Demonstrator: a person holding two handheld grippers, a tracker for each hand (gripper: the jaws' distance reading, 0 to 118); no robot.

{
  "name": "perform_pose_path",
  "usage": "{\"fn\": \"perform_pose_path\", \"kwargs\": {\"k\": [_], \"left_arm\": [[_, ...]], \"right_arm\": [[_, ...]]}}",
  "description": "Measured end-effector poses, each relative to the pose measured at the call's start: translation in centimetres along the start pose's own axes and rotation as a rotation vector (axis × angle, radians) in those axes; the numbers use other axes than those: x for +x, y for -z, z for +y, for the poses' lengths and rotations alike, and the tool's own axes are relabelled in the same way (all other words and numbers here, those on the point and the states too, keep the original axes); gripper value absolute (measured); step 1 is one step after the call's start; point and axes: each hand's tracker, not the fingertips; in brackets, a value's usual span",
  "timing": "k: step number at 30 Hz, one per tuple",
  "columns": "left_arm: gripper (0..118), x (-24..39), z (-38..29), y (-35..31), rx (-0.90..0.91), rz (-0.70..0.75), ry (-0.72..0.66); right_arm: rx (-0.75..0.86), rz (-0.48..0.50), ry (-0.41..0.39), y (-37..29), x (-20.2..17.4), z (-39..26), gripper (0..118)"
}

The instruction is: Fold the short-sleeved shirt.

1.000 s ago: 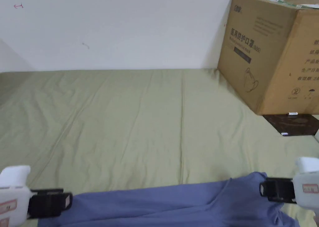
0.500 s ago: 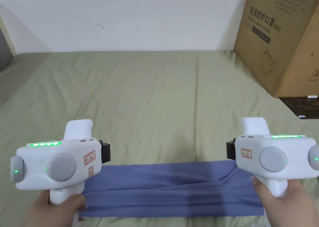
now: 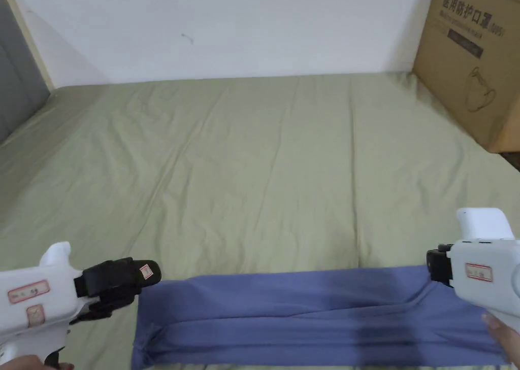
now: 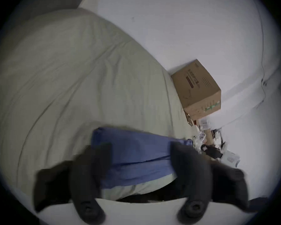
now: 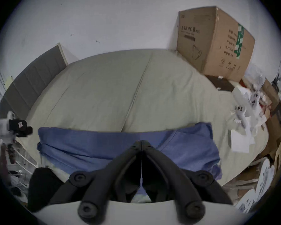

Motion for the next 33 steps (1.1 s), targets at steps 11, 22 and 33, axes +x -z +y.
{"fn": "perform_pose_path", "kwargs": {"k": [11, 22, 33], "left_arm": [[118, -7.4, -2.3, 7.1, -0.179, -0.264, -0.249], [6, -7.7, -1.8, 10.7, -0.187, -0.157, -0.222], [6, 0.6, 1.8, 2.9, -0.047, 0.6, 0.343]], "right_arm": [[-0.076, 0.028, 0.045, 0.0, -0.5, 0.3, 0], [-0.132, 0.019, 0.026, 0.8, -1.0, 0.7, 0], [-0.108, 0.085, -0.012, 1.0, -2.4, 1.7, 0]]}}
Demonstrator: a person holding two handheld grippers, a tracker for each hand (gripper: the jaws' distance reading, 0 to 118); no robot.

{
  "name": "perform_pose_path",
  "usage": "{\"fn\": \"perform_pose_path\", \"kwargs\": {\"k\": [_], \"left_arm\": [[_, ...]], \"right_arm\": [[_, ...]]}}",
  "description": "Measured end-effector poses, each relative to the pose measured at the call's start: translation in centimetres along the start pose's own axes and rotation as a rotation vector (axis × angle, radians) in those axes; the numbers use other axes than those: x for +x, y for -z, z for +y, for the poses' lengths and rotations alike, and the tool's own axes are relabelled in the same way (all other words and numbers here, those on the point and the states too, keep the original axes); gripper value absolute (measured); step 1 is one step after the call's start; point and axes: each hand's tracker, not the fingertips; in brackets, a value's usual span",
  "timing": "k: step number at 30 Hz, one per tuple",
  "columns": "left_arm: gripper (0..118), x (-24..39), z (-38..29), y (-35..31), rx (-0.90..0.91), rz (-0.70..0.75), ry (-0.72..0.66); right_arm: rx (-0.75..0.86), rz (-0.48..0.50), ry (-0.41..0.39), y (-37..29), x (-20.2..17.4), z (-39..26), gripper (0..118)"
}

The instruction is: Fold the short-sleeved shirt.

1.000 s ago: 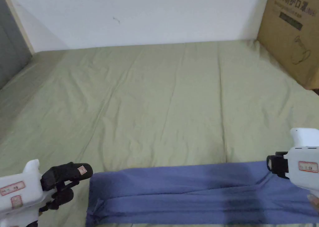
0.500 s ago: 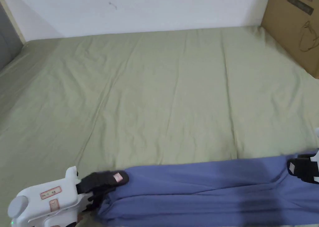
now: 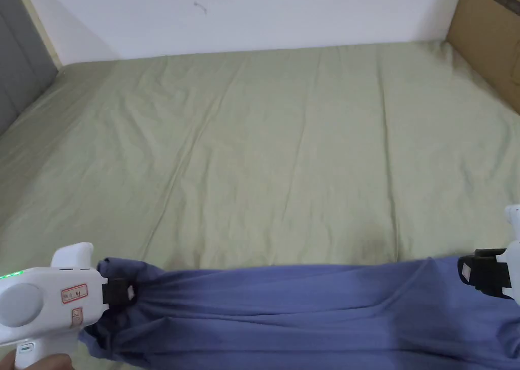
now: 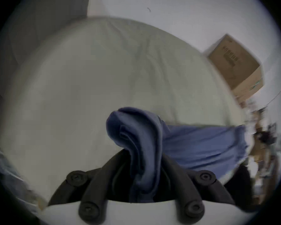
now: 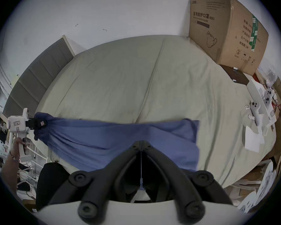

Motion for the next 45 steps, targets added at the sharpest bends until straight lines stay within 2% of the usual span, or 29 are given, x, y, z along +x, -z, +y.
{"fn": "perform_pose_path", "kwargs": {"k": [1, 2, 4, 7, 11, 13, 14, 15, 17, 21, 24, 26, 27, 28, 29, 30, 31, 35, 40, 42, 45], "left_arm": [[6, 0.3, 0.1, -0.6, 0.012, 0.059, 0.048], [6, 0.7, 0.2, -1.1, 0.013, 0.057, 0.066], [6, 2.2, 0.5, -2.0, 0.003, -0.085, 0.037], [6, 6.8, 0.9, -2.9, 0.002, -0.224, 0.042], [7, 14.0, 1.4, -0.6, -0.121, -0.363, 0.105], [12, 17.7, 1.4, 1.8, -0.201, -0.407, 0.127], [17, 19.4, 1.0, 2.5, -0.208, -0.407, 0.162], [33, 21.0, 0.7, 3.1, -0.22, -0.421, 0.195], [78, 23.7, 0.3, 4.2, -0.235, -0.467, 0.201], [108, 24.9, 0.7, 4.7, -0.256, -0.582, 0.084], [108, 24.0, 1.4, 3.5, -0.23, -0.562, 0.106], [107, 22.6, 2.1, 2.8, -0.207, -0.485, 0.15], [100, 21.7, 2.3, 2.4, -0.206, -0.457, 0.166], [86, 21.3, 2.3, 1.8, -0.193, -0.429, 0.171], [59, 20.7, 2.3, 1.6, -0.184, -0.414, 0.173], [14, 20.2, 2.1, 1.5, -0.184, -0.412, 0.172], [2, 19.9, 1.8, 1.6, -0.191, -0.402, 0.17], [2, 20.5, 0.0, 3.0, -0.285, -0.439, 0.171], [2, 25.5, -3.3, 6.5, -0.445, -0.489, 0.275], [2, 27.4, -4.0, 6.4, -0.411, -0.457, 0.338], [2, 27.8, -3.3, 5.8, -0.4, -0.522, 0.294]], "right_arm": [[-0.003, 0.005, -0.001, 0.1, 0.0, -0.2, 0], [-0.005, 0.009, -0.004, 0.2, -0.1, -0.4, 0], [-0.009, 0.019, -0.011, 0.4, -0.2, -0.7, 0], [-0.011, 0.037, -0.005, 0.3, -0.1, -0.9, 0], [0.007, 0.047, 0.005, -0.4, 0.3, -1.1, 0], [0.012, 0.053, 0.005, -0.8, 0.7, -1.3, 0], [0.014, 0.052, 0.005, -1.0, 0.9, -1.4, 0], [0.017, 0.049, 0.005, -1.2, 1.0, -1.5, 0], [0.021, 0.041, 0.006, -1.4, 1.5, -1.7, 0], [0.021, 0.042, 0.02, -1.6, 2.5, -2.2, 0], [0.02, 0.042, 0.023, -1.3, 3.0, -2.2, 0], [0.024, 0.036, 0.025, -1.1, 3.1, -2.0, 0], [0.028, 0.04, 0.03, -1.1, 3.2, -1.9, 0], [0.033, 0.047, 0.035, -1.1, 3.2, -1.8, 0], [0.038, 0.051, 0.037, -1.1, 3.1, -1.8, 0], [0.044, 0.053, 0.037, -1.1, 3.1, -1.8, 0], [0.048, 0.055, 0.035, -1.1, 3.0, -1.7, 0], [0.052, 0.065, 0.033, -1.0, 2.9, -1.6, 0], [0.047, 0.06, 0.03, -1.3, 2.8, -1.7, 0], [0.048, 0.059, 0.037, -1.5, 2.8, -1.8, 0], [0.049, 0.056, 0.034, -1.7, 2.8, -1.9, 0]]}}
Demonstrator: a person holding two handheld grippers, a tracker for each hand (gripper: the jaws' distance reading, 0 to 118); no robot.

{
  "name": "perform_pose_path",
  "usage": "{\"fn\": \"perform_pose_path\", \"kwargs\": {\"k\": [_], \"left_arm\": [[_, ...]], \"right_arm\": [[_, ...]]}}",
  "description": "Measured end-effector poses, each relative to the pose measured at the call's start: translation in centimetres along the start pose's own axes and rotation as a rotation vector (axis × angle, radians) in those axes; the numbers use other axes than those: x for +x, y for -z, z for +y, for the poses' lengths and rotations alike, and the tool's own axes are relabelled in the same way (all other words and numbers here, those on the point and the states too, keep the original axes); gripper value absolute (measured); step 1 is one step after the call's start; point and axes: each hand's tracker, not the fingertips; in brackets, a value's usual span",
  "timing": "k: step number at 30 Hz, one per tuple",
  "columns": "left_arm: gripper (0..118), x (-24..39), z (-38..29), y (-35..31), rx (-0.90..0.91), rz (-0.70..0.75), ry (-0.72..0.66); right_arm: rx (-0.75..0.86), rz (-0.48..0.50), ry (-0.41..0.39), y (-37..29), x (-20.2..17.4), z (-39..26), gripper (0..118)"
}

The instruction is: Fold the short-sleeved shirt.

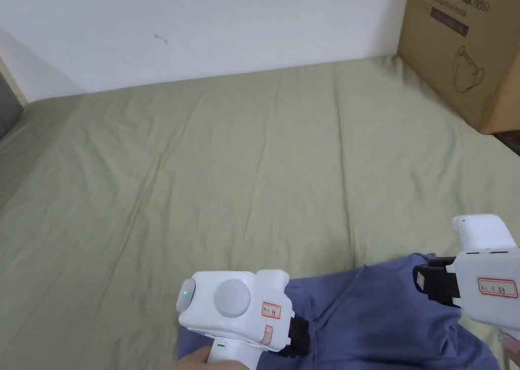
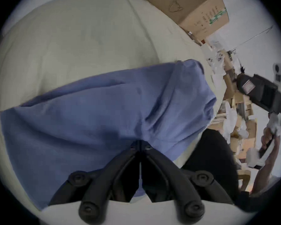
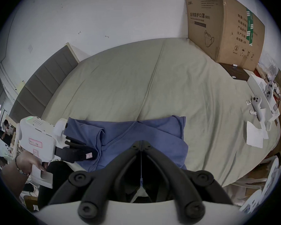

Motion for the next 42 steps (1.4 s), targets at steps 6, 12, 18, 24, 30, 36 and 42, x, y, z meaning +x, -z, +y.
{"fn": "perform_pose_path", "kwargs": {"k": [6, 12, 18, 24, 30, 36, 42], "left_arm": [[2, -4.0, -0.6, -4.8, 0.109, -0.33, -0.182], [35, -14.3, -3.2, -10.5, 0.251, -0.34, -0.372], [118, -22.1, -6.1, -10.0, 0.293, -0.4, -0.496], [118, -24.1, -6.4, -6.6, 0.349, -0.64, -0.57], [109, -21.8, -4.1, -2.8, 0.17, -0.779, -0.553], [10, -23.1, -5.1, -1.2, 0.122, -0.605, -0.797], [10, -19.2, -3.3, -6.7, 0.253, -0.371, -0.513]], "right_arm": [[0.009, 0.001, -0.004, 0.0, -0.1, 0.2, 0], [-0.006, 0.002, -0.013, 0.5, -0.5, 0.2, 0], [-0.033, 0.039, 0.029, 1.2, -0.8, 0.1, 0], [-0.068, 0.042, -0.001, 1.9, -1.9, -0.1, 0], [-0.081, 0.049, 0.01, 2.3, -1.9, 0.4, 0], [-0.078, 0.056, 0.01, 2.5, -2.0, 0.5, 0], [-0.079, 0.066, 0.005, 2.1, -1.9, 0.4, 0]]}}
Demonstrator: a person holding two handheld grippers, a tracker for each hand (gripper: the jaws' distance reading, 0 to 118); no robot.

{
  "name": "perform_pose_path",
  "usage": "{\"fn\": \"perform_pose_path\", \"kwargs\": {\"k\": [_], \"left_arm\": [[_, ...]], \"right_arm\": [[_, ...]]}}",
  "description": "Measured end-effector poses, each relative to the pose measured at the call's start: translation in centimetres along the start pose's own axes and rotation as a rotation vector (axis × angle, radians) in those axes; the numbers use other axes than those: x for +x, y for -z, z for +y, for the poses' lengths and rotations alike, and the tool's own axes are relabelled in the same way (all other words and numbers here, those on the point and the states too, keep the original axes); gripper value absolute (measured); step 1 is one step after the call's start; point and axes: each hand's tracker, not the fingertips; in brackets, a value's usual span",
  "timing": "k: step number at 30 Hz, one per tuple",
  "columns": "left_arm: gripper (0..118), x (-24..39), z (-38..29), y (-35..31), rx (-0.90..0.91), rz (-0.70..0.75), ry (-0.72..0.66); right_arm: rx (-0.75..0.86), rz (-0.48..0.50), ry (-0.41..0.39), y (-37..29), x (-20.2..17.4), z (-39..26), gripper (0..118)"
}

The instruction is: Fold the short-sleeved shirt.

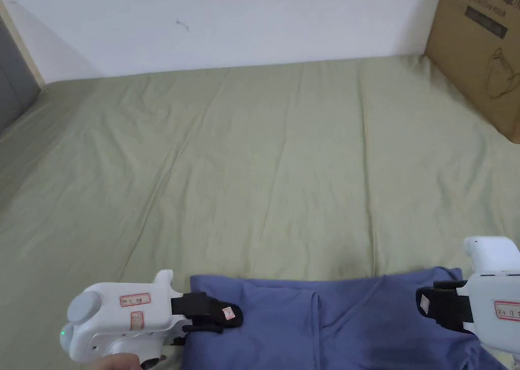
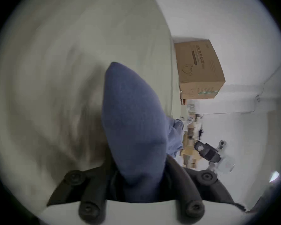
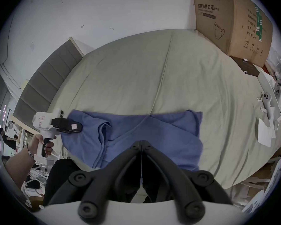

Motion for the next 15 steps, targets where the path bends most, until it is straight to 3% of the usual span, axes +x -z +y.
{"fn": "perform_pose_path", "kwargs": {"k": [3, 7, 9, 12, 15], "left_arm": [[10, 2.3, 0.0, -4.0, 0.109, 0.118, 0.039], [10, 6.7, -1.2, -8.8, 0.246, 0.508, 0.236], [10, 8.2, -1.6, -9.6, 0.279, 0.633, 0.293], [10, 10.4, -2.5, -9.3, 0.294, 0.593, 0.268], [10, 12.8, -3.4, -6.6, 0.251, 0.433, 0.246]], "right_arm": [[0.015, 0.002, -0.001, -0.6, 0.3, 0.2, 0], [0.041, 0.013, -0.001, -1.1, 0.4, 0.5, 0], [0.05, 0.021, -0.002, -1.1, 0.3, 0.5, 0], [0.058, 0.039, 0.002, -1.1, 0.2, 0.6, 0], [0.062, 0.051, -0.002, -1.3, 0.0, 0.4, 0]]}}
